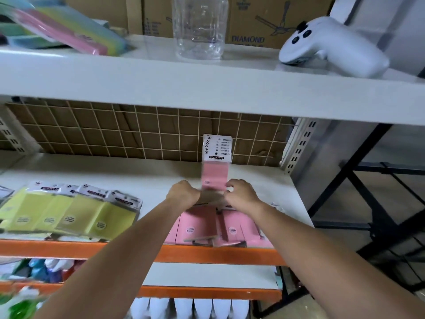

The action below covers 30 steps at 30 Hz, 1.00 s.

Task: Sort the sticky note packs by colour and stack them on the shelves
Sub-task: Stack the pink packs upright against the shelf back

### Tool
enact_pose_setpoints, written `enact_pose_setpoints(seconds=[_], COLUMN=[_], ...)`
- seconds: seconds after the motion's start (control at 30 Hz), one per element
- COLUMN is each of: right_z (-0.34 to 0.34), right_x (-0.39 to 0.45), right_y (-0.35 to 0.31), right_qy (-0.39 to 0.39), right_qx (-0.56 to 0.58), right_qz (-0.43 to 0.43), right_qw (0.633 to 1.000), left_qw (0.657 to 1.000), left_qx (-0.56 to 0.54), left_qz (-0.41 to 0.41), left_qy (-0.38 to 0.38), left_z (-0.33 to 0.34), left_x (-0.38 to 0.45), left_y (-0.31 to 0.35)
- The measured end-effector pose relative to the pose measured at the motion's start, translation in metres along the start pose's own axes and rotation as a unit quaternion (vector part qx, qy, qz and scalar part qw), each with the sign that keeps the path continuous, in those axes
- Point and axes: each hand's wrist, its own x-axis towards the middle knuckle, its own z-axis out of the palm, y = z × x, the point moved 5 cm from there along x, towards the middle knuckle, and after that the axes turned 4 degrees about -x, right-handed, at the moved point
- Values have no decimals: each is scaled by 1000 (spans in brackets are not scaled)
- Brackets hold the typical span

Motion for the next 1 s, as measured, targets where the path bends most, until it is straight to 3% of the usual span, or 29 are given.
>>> enact_pose_setpoints(seconds=[0.13, 0.6, 1.0], right_z=[-5, 28, 31], right_x=[-8, -41, -42], right_y=[-5, -10, -9], right_qy=[17, -148, -213], right_qx=[1, 23, 52], right_qz=[-16, 3, 9], right_qw=[1000, 989, 976], left_qw=[999, 996, 991], left_qx=[34, 60, 54], left_qz=[-18, -37, -68], left_qy=[-6, -48, -101], left_z=[-5, 1, 2], left_x=[-14, -49, -51], left_y=[-5, -13, -15])
